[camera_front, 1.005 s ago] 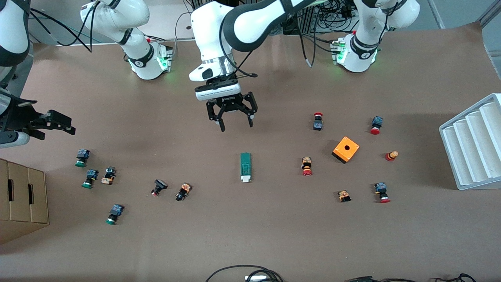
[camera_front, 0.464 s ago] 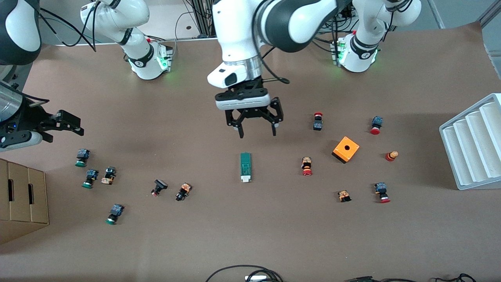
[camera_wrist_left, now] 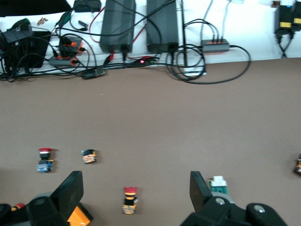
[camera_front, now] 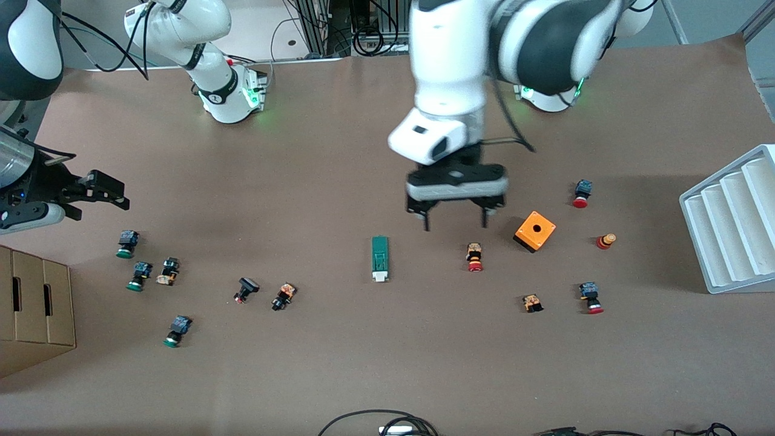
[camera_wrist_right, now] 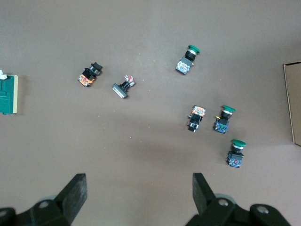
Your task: Close load switch with both arms
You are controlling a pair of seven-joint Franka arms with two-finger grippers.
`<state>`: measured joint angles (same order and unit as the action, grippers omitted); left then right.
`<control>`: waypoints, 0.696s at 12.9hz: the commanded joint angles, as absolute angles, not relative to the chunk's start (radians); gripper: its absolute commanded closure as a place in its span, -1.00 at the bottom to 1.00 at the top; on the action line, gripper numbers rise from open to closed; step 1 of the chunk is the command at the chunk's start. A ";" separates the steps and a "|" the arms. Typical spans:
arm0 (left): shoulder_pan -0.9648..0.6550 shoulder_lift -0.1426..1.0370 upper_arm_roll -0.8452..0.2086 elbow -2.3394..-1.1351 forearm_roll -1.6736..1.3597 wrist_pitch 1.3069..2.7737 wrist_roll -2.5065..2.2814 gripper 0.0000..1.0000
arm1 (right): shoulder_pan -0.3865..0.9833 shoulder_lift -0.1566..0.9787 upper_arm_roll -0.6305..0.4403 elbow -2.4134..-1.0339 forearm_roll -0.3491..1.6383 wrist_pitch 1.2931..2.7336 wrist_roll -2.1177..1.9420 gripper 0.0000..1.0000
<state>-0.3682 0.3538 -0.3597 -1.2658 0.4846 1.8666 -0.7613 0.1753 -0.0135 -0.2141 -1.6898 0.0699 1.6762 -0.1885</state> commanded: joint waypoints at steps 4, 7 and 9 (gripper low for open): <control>-0.152 0.296 -0.371 -1.278 0.269 1.858 -0.615 -1.00 | 0.176 -0.012 -0.216 -1.677 0.066 1.678 -0.198 -1.00; -0.071 0.288 -0.371 -1.282 0.216 1.853 -0.566 -1.00 | 0.176 -0.012 -0.216 -1.677 0.066 1.675 -0.198 -1.00; -0.043 0.282 -0.365 -1.287 0.218 1.850 -0.476 -1.00 | 0.175 -0.012 -0.216 -1.677 0.066 1.677 -0.198 -1.00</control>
